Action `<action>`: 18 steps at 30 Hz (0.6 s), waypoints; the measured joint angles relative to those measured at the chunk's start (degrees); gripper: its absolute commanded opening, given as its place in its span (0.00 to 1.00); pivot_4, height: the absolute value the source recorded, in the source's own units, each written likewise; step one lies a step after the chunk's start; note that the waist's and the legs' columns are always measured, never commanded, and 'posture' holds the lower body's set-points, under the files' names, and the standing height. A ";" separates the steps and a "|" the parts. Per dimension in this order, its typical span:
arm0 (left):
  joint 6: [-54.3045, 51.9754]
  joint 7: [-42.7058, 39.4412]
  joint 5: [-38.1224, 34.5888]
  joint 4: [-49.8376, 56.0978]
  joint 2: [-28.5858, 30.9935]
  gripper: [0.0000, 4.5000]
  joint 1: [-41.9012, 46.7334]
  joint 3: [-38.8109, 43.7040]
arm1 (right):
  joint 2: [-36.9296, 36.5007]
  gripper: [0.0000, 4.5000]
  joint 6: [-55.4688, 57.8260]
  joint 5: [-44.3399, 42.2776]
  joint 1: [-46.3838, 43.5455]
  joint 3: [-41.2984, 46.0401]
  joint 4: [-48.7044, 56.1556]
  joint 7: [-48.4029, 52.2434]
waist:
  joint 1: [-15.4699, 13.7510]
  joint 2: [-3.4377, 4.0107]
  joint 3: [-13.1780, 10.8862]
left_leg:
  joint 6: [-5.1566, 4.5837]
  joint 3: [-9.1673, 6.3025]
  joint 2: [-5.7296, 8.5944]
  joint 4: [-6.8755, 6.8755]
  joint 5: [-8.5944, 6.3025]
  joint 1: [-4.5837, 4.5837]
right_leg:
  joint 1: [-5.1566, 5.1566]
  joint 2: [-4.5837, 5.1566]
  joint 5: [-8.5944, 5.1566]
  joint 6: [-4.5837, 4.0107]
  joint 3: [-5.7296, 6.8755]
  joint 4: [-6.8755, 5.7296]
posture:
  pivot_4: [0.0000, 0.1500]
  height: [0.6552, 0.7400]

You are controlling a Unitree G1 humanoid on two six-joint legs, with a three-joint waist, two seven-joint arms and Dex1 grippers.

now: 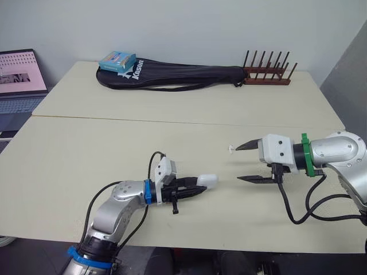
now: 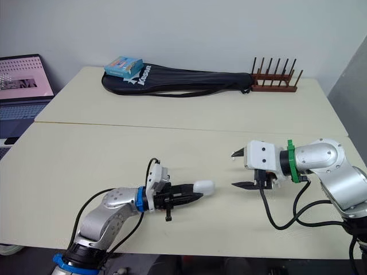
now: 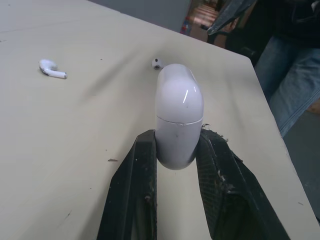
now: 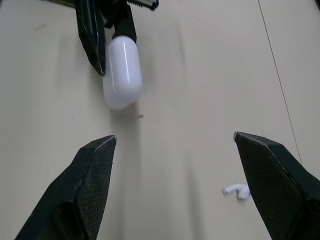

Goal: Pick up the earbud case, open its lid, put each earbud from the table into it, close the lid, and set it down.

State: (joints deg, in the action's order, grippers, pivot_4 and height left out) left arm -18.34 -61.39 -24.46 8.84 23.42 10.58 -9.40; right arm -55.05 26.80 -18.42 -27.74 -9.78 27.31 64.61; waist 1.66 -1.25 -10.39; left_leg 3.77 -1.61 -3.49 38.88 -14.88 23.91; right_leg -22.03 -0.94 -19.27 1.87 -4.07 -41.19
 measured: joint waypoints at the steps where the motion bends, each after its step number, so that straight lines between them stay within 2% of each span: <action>1: 0.68 0.21 0.13 0.00 -0.47 0.16 0.04 -0.06 | 0.70 0.87 0.66 -0.33 -0.02 -0.40 0.64 -0.16 | 0.00 0.00 0.00 | 0.00 0.00 0.00 0.01 0.00 -0.01 | 0.01 0.00 0.00 0.00 0.00 0.00 | 1.00 0.44; 10: 1.96 0.51 0.67 0.31 -0.94 0.16 1.09 -2.14 | 7.02 0.87 4.05 2.81 -1.92 -7.05 0.02 -2.72 | 0.07 0.00 0.00 | 0.00 0.01 0.01 0.01 0.00 -0.01 | 0.00 -0.02 0.00 0.00 -0.01 -0.01 | 1.00 0.44; 18: 4.02 0.03 2.80 0.40 1.17 0.16 1.06 -3.36 | 8.91 0.87 7.09 3.12 -4.81 -7.43 -1.32 -2.53 | 0.01 0.01 0.00 | 0.00 0.00 0.01 0.00 0.00 -0.01 | 0.00 -0.01 0.00 0.00 0.00 -0.01 | 1.00 0.44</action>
State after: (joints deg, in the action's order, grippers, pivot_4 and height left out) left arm -14.32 -61.36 -21.66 9.25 24.59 11.64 -12.76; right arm -46.14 33.90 -15.30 -32.55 -17.20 25.98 62.07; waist 1.67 -1.25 -10.39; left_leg 3.77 -1.61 -3.48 38.88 -14.88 23.90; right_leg -22.03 -0.96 -19.27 1.87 -4.07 -41.20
